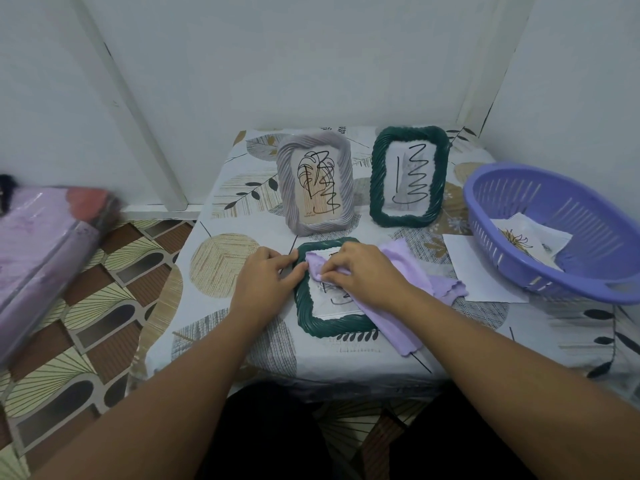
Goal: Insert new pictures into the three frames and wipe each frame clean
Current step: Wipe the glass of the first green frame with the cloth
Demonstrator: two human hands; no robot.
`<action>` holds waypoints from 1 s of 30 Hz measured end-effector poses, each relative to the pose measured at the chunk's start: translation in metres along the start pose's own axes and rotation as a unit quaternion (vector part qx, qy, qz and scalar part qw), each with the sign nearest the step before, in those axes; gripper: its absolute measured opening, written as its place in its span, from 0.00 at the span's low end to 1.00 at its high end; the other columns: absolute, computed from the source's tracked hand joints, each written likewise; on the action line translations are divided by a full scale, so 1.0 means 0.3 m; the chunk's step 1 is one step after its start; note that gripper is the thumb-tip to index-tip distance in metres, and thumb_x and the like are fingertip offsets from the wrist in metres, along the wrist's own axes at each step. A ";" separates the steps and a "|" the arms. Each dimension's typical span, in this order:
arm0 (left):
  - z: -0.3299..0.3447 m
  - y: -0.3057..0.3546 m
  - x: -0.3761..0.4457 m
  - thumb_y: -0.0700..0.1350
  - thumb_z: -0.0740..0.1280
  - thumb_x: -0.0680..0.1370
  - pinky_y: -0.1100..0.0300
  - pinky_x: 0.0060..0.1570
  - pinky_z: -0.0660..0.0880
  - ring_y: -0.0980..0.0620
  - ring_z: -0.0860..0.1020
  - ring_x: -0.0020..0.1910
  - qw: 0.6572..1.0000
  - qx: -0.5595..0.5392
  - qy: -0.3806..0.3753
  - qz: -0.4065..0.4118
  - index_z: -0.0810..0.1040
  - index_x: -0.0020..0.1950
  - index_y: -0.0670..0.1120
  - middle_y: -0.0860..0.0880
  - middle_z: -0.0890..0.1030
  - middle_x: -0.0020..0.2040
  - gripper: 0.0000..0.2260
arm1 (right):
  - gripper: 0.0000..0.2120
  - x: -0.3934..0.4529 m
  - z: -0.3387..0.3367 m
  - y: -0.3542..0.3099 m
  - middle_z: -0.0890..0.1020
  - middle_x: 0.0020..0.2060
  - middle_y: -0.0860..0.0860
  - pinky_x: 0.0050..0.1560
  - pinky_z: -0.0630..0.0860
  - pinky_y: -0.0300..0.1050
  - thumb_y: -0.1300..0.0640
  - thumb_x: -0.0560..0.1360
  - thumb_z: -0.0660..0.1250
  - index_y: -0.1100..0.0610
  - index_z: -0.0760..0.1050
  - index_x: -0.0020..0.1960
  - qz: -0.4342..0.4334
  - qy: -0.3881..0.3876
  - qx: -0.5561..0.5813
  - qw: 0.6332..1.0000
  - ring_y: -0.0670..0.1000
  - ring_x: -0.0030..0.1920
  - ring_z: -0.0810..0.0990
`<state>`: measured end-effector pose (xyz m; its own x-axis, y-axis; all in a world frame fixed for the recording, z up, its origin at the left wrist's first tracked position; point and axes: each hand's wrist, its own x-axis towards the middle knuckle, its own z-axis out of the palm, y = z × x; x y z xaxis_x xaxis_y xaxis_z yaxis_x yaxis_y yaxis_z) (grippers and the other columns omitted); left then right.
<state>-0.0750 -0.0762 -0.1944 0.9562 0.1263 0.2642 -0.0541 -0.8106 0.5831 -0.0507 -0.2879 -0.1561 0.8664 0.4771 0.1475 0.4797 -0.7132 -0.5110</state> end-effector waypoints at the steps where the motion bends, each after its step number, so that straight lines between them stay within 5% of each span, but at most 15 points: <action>1: -0.001 0.000 0.000 0.60 0.69 0.78 0.51 0.53 0.74 0.52 0.74 0.52 1.000 -0.001 -0.001 0.000 0.83 0.65 0.54 0.52 0.75 0.48 0.19 | 0.08 0.000 -0.001 0.001 0.73 0.41 0.44 0.41 0.64 0.44 0.42 0.77 0.70 0.42 0.86 0.51 0.001 -0.001 0.003 1.000 0.45 0.44 0.72; 30: -0.007 0.009 -0.002 0.59 0.69 0.79 0.51 0.54 0.73 0.50 0.74 0.54 1.000 0.003 -0.012 -0.008 0.82 0.67 0.54 0.51 0.75 0.50 0.19 | 0.08 -0.010 0.000 -0.003 0.73 0.40 0.42 0.43 0.67 0.45 0.43 0.77 0.72 0.44 0.86 0.50 0.017 0.001 0.020 1.000 0.44 0.44 0.72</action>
<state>-0.0764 -0.0773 -0.1915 0.9637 0.1260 0.2354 -0.0359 -0.8124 0.5820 -0.0536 -0.2888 -0.1561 0.8821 0.4525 0.1311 0.4447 -0.7079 -0.5488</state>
